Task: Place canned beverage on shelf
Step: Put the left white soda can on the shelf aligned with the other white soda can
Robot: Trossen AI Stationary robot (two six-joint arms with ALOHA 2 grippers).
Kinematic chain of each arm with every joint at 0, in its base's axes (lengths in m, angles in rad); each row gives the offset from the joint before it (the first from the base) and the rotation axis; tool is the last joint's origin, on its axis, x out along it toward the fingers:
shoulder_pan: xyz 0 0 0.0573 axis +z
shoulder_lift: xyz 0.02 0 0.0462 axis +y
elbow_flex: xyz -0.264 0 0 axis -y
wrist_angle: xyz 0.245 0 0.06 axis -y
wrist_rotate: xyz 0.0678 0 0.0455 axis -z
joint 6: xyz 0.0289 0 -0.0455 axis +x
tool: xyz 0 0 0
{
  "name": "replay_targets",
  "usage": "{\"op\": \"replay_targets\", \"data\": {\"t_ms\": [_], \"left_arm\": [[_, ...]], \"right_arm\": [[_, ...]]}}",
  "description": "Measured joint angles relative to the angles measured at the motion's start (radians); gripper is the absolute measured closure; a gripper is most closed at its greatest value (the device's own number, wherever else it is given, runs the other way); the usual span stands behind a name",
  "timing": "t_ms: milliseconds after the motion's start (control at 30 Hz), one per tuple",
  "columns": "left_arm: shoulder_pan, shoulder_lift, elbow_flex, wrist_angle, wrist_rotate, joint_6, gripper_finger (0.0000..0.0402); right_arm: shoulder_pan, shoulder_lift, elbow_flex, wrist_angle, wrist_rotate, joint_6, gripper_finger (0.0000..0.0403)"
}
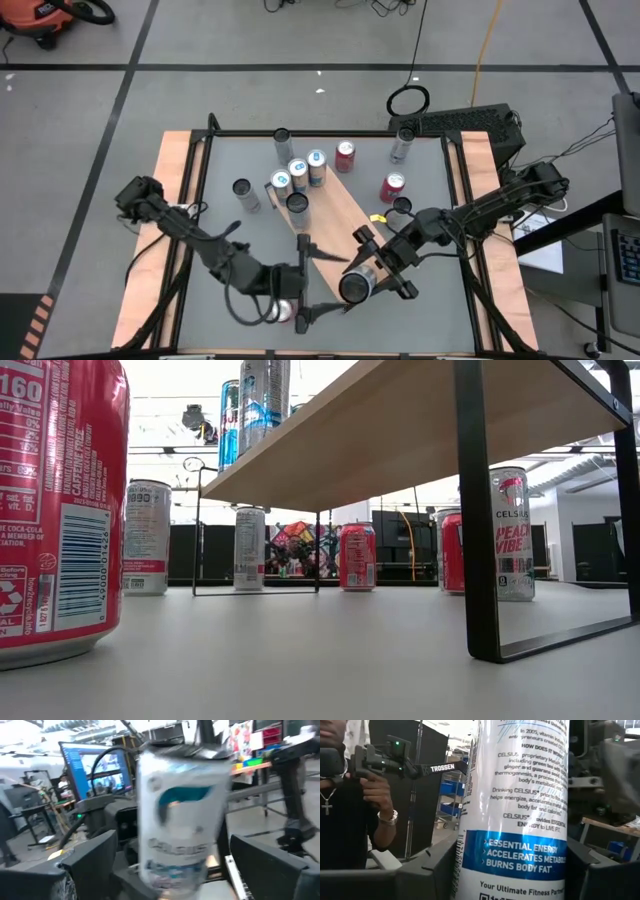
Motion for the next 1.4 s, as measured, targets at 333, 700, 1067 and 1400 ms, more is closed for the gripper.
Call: {"op": "replay_targets", "data": {"t_ms": [333, 700, 1067, 1400], "left_arm": [[0.036, 0.074, 0.000, 0.128, 0.048, 0.029, 0.0014], [0.038, 0.081, 0.000, 0.140, 0.033, 0.036, 0.0095], [0.031, 0.080, 0.000, 0.110, -0.017, 0.048, 0.0147], [0.005, 0.080, 0.000, 0.072, -0.196, 0.055, 0.0149]], "right_arm": [[0.000, 0.000, 0.000, -0.003, 0.082, -0.030, 0.0182], [-0.010, 0.000, 0.001, -0.008, 0.080, -0.030, 0.0181], [-0.012, 0.000, 0.001, -0.037, 0.107, -0.022, 0.0178], [-0.008, -0.026, 0.001, -0.158, 0.273, 0.005, 0.0091]]}}
